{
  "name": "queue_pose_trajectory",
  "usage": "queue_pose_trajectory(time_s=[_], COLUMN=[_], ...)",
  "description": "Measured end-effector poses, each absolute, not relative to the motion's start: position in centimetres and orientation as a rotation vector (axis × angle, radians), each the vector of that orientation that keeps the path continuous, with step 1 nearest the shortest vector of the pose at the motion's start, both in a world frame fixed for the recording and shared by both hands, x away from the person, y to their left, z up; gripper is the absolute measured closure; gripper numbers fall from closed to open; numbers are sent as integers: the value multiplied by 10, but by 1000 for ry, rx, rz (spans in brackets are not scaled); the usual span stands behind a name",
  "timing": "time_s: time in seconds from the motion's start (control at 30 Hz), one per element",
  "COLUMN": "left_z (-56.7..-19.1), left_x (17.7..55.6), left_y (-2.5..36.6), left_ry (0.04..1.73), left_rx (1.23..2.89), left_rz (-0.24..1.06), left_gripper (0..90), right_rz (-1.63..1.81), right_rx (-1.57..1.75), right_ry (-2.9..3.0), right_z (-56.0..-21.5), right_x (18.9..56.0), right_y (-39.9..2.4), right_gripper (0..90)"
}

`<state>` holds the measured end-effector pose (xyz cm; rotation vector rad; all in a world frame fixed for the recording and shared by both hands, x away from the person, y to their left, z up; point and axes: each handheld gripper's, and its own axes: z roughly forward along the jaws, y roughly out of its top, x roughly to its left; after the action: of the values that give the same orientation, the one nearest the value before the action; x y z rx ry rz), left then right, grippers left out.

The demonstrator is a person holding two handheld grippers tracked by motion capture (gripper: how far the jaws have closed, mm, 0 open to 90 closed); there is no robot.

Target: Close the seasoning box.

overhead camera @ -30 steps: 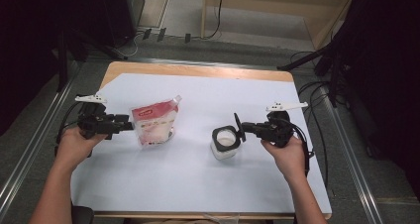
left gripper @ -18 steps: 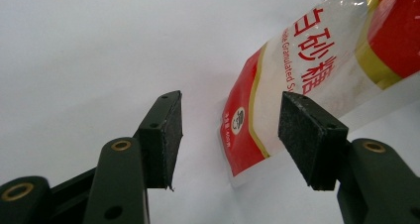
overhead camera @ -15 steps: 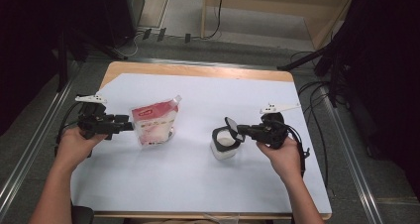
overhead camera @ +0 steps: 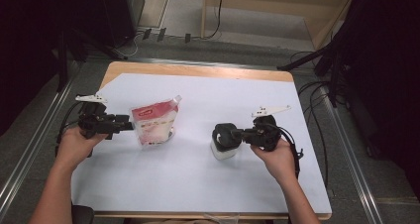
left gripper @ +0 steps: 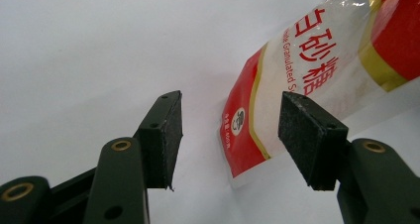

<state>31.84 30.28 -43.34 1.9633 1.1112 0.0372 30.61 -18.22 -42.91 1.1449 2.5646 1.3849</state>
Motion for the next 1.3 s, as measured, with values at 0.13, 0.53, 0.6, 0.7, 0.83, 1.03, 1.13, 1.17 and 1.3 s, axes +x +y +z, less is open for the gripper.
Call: queue_pose_trajectory(time_s=[0.13, 0.53, 0.6, 0.7, 0.83, 1.03, 1.13, 1.17, 1.3], left_z=[-433, -434, -434, -434, -434, -434, -434, -434, -434], left_x=[318, 318, 318, 318, 318, 318, 318, 318, 318], left_y=[303, 302, 302, 302, 302, 302, 302, 302, 302], left_ry=[1113, 1115, 1116, 1114, 1118, 1116, 1116, 1116, 1116], left_rx=[1960, 1960, 1965, 1965, 1962, 1968, 1966, 1967, 1965], left_rz=[30, 29, 33, 30, 31, 30, 29, 27, 27], left_gripper=[427, 428, 427, 427, 427, 425, 424, 424, 424], right_rz=[1372, 1366, 1368, 1368, 1375, 1391, 1398, 1396, 1402], right_rx=[1134, 1087, 1082, 1069, 1072, 1086, 1098, 1102, 1123], right_ry=[2578, 2571, 2558, 2547, 2521, 2486, 2469, 2460, 2433], right_z=[-431, -428, -428, -428, -428, -428, -427, -427, -428], right_x=[305, 302, 301, 302, 303, 304, 304, 304, 305], right_y=[-178, -175, -176, -177, -181, -188, -192, -193, -200], right_gripper=[894, 796, 767, 733, 694, 627, 599, 588, 541])
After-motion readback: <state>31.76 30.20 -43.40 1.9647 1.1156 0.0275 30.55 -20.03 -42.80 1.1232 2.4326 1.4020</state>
